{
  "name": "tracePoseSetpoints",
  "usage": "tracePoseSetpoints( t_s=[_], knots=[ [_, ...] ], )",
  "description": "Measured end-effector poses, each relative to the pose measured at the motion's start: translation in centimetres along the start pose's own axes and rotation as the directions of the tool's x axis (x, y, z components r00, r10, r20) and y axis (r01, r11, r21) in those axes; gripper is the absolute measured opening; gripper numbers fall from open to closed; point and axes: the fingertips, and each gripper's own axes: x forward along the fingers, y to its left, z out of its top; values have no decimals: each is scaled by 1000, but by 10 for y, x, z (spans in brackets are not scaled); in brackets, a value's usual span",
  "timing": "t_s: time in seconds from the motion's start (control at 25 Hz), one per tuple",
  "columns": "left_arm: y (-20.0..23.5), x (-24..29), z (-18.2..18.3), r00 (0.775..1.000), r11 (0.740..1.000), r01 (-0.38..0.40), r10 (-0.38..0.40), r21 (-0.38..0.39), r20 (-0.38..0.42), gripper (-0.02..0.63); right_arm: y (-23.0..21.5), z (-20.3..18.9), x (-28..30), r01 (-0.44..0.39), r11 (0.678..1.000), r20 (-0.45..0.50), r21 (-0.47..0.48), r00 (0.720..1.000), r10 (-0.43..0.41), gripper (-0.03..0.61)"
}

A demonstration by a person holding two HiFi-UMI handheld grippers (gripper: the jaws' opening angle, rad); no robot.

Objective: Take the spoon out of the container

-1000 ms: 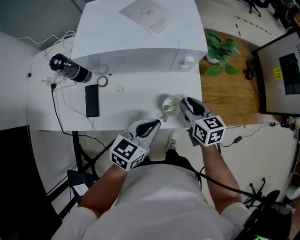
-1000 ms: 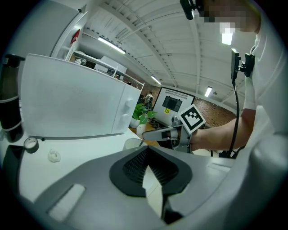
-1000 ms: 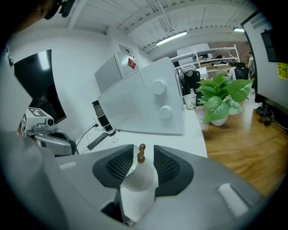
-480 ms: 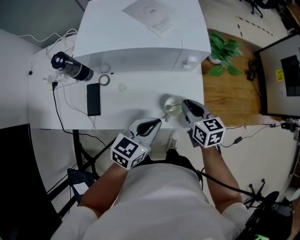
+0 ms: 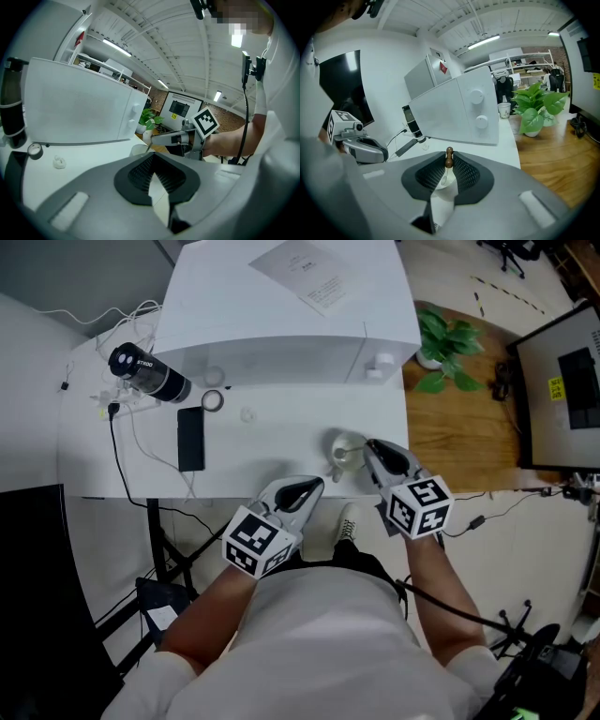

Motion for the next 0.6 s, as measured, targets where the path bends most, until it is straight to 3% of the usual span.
tracePoseSetpoints(
  t_s=[0.6],
  knots=[
    [-12, -14, 16, 999, 999, -7, 6, 43, 45, 5, 14, 34, -36, 11, 999, 86, -33, 996, -9, 57]
  ],
)
